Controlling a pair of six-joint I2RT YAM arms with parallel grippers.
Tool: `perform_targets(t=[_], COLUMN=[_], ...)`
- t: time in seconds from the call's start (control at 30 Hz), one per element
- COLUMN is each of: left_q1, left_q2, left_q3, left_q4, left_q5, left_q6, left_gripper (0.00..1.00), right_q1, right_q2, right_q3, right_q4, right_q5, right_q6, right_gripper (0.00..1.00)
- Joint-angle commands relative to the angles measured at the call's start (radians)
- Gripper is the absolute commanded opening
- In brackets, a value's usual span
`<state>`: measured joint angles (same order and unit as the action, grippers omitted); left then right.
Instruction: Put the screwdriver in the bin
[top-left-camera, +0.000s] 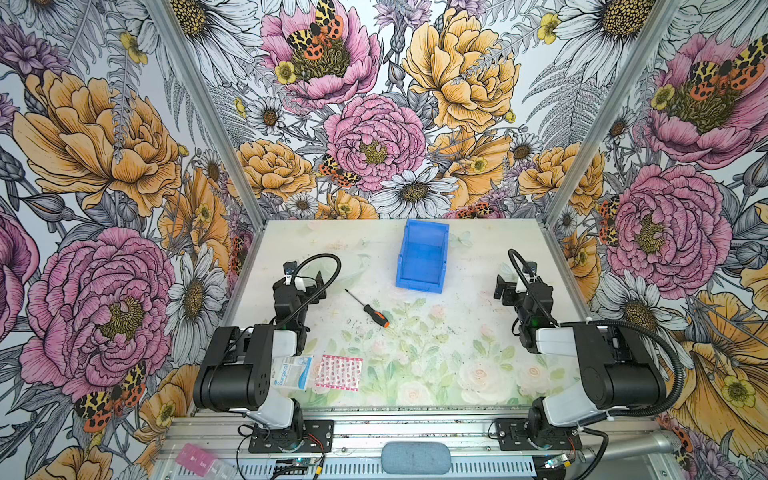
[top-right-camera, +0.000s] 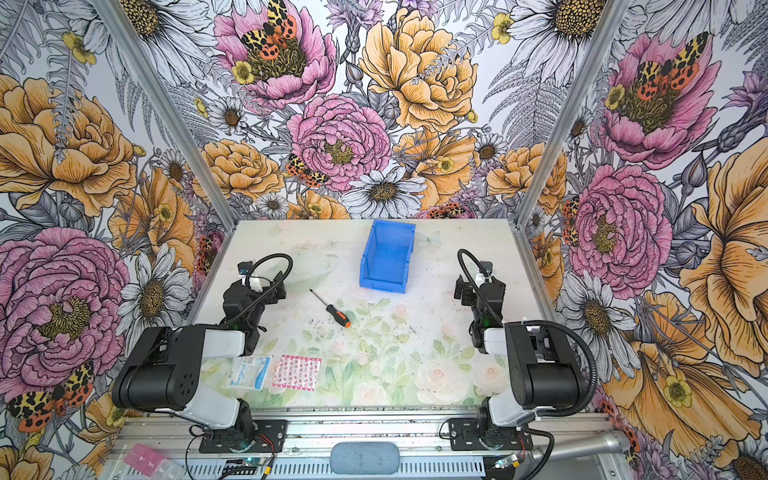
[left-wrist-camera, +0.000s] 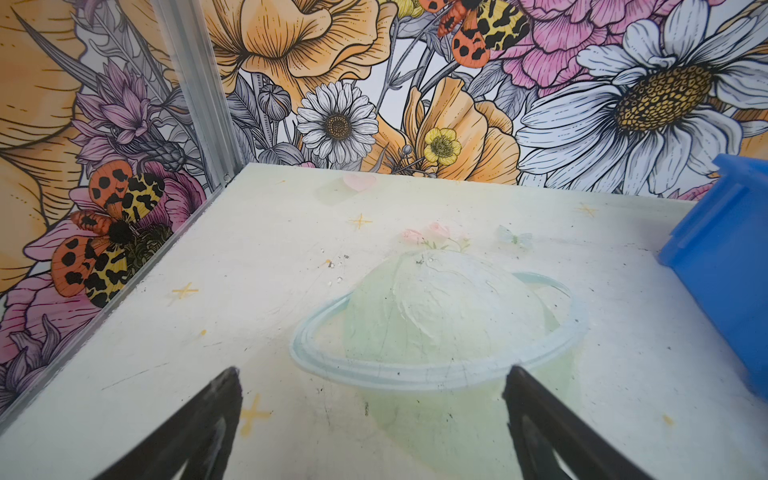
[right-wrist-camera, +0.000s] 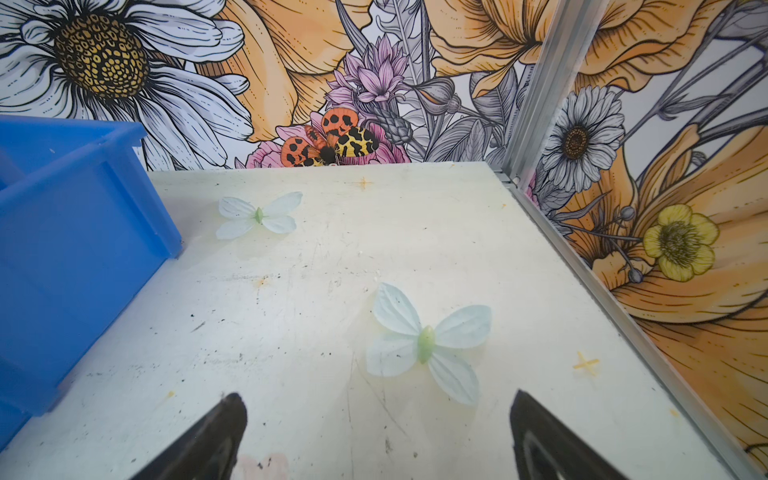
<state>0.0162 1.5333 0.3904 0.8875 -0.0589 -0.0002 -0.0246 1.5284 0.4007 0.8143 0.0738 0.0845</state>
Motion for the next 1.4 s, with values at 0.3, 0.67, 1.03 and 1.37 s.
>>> perform_targets(t=[0.3,0.67,1.03,1.37], left_q1=[-0.003,0.012,0.002,-0.087], left_q2=[-0.011,-0.202,-0.281,-0.364], left_q3=[0.000,0.060,0.291,0.367], left_q4=[-0.005,-0.335,-0.928,-1.225], left_q5=[-0.027,-0.098,-0.066,-0.080], left_q6=[0.001,-0.057,-0.229,-0.391], left_gripper=[0.99,0.99,0.99,0.99], right_q1=[0.008,0.056,0.104,0.114], right_q2=[-0.036,-0.268,-0.486,-0.366], right_q3=[0.040,0.218,0.294,0.427], right_q4=[-0.069,-0.643,-1.058,-1.373], right_q5=[0.063,0.162,0.227,0.033], right_q6=[0.009,0.083,0.288,0.343], right_gripper=[1.00,1.00,0.99,1.00])
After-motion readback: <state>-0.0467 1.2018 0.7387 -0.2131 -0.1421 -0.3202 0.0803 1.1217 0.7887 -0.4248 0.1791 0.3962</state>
